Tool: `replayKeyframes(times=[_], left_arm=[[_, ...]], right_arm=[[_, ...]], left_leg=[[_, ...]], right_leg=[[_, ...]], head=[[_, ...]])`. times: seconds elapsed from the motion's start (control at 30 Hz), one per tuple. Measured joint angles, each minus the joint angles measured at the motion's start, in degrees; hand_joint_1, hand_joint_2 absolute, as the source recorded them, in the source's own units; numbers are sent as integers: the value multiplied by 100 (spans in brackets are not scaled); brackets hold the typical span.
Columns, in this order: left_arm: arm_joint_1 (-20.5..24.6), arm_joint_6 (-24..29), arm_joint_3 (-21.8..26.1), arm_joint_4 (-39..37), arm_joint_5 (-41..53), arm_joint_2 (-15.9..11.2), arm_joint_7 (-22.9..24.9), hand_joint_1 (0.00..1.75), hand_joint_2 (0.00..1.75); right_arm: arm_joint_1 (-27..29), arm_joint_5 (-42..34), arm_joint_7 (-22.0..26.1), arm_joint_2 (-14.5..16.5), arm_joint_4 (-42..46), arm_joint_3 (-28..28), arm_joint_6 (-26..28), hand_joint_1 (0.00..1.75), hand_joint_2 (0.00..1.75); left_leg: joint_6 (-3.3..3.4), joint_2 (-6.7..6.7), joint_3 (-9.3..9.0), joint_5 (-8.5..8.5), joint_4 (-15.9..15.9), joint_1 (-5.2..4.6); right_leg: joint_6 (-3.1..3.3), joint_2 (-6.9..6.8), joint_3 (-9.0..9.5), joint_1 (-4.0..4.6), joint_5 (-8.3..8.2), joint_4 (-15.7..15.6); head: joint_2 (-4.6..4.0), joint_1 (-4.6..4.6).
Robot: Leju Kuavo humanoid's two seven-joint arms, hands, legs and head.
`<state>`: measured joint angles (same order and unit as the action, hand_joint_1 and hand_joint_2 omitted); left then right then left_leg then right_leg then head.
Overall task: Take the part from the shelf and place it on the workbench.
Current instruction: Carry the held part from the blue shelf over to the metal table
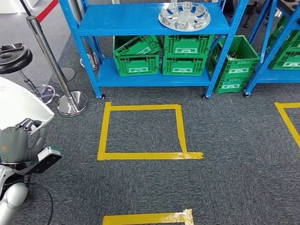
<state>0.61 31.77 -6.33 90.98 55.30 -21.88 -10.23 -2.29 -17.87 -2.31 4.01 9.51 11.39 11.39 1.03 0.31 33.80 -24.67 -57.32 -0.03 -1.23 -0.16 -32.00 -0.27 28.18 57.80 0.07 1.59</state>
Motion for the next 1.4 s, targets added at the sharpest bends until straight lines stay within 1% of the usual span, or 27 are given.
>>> replayKeyframes(times=[0.07, 0.13, 0.17, 0.2, 0.23, 0.27, 0.33, 0.4, 0.47, 0.53, 0.6, 0.67, 0.7, 0.73, 0.8, 0.87, 0.93, 1.0, 1.07, 1.13, 1.17, 1.2, 1.23, 1.27, 1.3, 1.33, 1.4], left_arm=[[-2, -2, 25, 21, 5, -14, 0, 175, 175], [-17, -5, 44, 30, 6, -18, 0, 175, 175], [-29, -8, 48, 30, 6, -18, 0, 175, 175], [-40, -10, 49, 30, 7, -18, 0, 175, 175], [-46, -12, 51, 30, 7, -18, 0, 175, 175], [-49, -13, 52, 30, 8, -18, 0, 175, 175], [-49, -13, 57, 31, 8, -21, 0, 175, 175], [-47, -13, 68, 35, 15, -28, -3, 175, 175], [-49, -15, 82, 38, 32, -37, -9, 175, 175], [-49, -20, 93, 38, 46, -52, -21, 175, 175], [-20, -32, 97, 38, 55, -65, -32, 175, 175], [8, -46, 96, 38, 68, -63, -38, 175, 175], [10, -53, 95, 38, 74, -60, -39, 175, 175], [10, -56, 94, 38, 79, -58, -40, 175, 175], [20, -58, 93, 38, 86, -58, -41, 175, 175], [59, -61, 91, 38, 94, -59, -44, 175, 175], [113, -65, 85, 38, 102, -63, -52, 175, 175], [139, -69, 81, 38, 107, -71, -59, 175, 175], [172, -72, 77, 38, 110, -71, -60, 175, 175], [231, -80, 63, 36, 110, -54, -61, 175, 175], [256, -88, 54, 33, 109, -38, -60, 175, 175], [267, -98, 43, 30, 108, -19, -60, 175, 175], [272, -106, 33, 27, 107, 3, -60, 175, 175], [276, -110, 21, 24, 107, 24, -59, 175, 175], [286, -113, 9, 23, 107, 41, -59, 175, 175], [301, -113, -4, 23, 107, 57, -60, 175, 175], [354, -113, -27, 22, 103, 82, -61, 175, 175]], right_arm=[[-5, 1, -15, -8, 0, 0, 10, 0, 0], [-6, 1, -25, -11, 0, 1, 6, 0, 0], [-2, 1, -31, -11, 0, 2, 3, 0, 0], [4, 1, -37, -12, 0, 3, -2, 0, 0], [10, 1, -42, -14, 0, 4, -7, 0, 0], [14, 1, -46, -17, 0, 4, -13, 0, 0], [14, 1, -50, -24, 0, 4, -25, 0, 0], [13, 1, -65, -25, 0, 4, -34, 0, 0], [16, 1, -92, -25, 0, 4, -36, 0, 0], [16, 1, -109, -28, 0, 2, -34, 0, 0], [16, 1, -111, -32, 0, 1, -36, 0, 0], [25, 1, -110, -33, 0, 2, -40, 0, 0], [29, 1, -110, -33, 0, 2, -42, 0, 0], [29, 1, -110, -33, 0, 2, -44, 0, 0], [20, 2, -109, -33, 0, 2, -47, 0, 0], [5, 6, -103, -33, 0, 2, -48, 0, 0], [-7, 25, -97, -33, 0, 3, -48, 0, 0], [-22, 55, -97, -34, 0, 5, -45, 0, 0], [-37, 83, -106, -41, 0, 9, -42, 0, 0], [-40, 100, -125, -48, 0, 17, -39, 0, 0], [-36, 104, -135, -48, 0, 21, -39, 0, 0], [-28, 108, -149, -49, 0, 25, -40, 0, 0], [-18, 113, -160, -50, 0, 27, -41, 0, 0], [-11, 119, -167, -52, 0, 28, -43, 0, 0], [-7, 126, -172, -55, 0, 29, -45, 0, 0], [-9, 133, -172, -61, 0, 30, -46, 0, 0], [-15, 146, -171, -72, 0, 33, -50, 0, 0]], left_leg=[[38, -14, -15, 58, 86, 33], [49, -44, 13, 83, 100, 41], [42, -71, 34, 93, 96, 43], [31, -107, 52, 103, 90, 48], [17, -154, 70, 113, 79, 57], [-5, -209, 86, 120, 61, 71], [-72, -320, 130, 122, -4, 91], [-158, -421, 186, 137, -57, 93], [-236, -530, 218, 188, -52, 106], [-283, -481, 267, 141, -127, 115], [-306, -258, 475, -171, -623, 108], [-317, -121, 783, -562, -1423, 105], [-312, -104, 870, -658, -1690, 105], [-299, -98, 860, -653, -1753, 104], [-244, -23, 510, -375, -1204, 89], [-166, 233, 89, -159, -443, 30], [-106, 364, -29, -150, -159, -32], [-52, 239, -12, -123, -116, -44], [13, 119, -24, -76, -52, -24], [63, 5, -16, -45, -22, -9], [80, -62, -2, -38, -22, -11], [87, -132, 7, -34, -23, -14], [88, -207, 11, -31, -25, -17], [85, -286, 12, -28, -30, -16], [81, -366, 11, -26, -40, -13], [73, -440, 13, -27, -54, -8], [28, -574, 49, -24, -94, -7]], right_leg=[[-35, 5, -151, 1, 250, 315], [-61, 9, -455, -15, 655, 1012], [-74, 9, -592, -26, 790, 1340], [-89, 9, -654, -37, 823, 1510], [-103, 11, -613, -50, 749, 1474], [-117, 34, -452, -66, 581, 1200], [-144, 243, -29, -109, 295, 425], [-110, 398, 189, -124, 237, 53], [-25, 309, 211, -103, 228, 65], [59, 184, 211, -99, 189, 59], [126, 55, 198, -87, 163, 47], [153, -80, 180, -55, 161, 47], [157, -149, 174, -40, 162, 47], [159, -218, 171, -27, 163, 47], [161, -351, 178, -4, 167, 47], [147, -468, 187, 25, 180, 50], [113, -582, 186, 51, 194, 50], [55, -687, 188, 57, 211, 38], [-6, -494, 113, 45, 343, 185], [-31, -131, -190, 31, 667, 793], [-33, -29, -397, 29, 834, 1198], [-35, 3, -565, 28, 922, 1509], [-35, 13, -647, 28, 899, 1634], [-31, 24, -621, 26, 765, 1539], [-22, 66, -483, 21, 540, 1219], [-9, 182, -296, 10, 329, 803], [13, 436, 16, -20, 109, 162]], head=[[0, -15], [0, -24], [0, -23], [0, -21], [0, -22], [0, -22], [0, -27], [0, -21], [0, -14], [0, -2], [0, 27], [0, 43], [0, 43], [0, 43], [0, 42], [0, 41], [0, 36], [0, 35], [0, 21], [0, 3], [0, 1], [0, 2], [0, 1], [0, 0], [0, 0], [0, -1], [0, 4]])
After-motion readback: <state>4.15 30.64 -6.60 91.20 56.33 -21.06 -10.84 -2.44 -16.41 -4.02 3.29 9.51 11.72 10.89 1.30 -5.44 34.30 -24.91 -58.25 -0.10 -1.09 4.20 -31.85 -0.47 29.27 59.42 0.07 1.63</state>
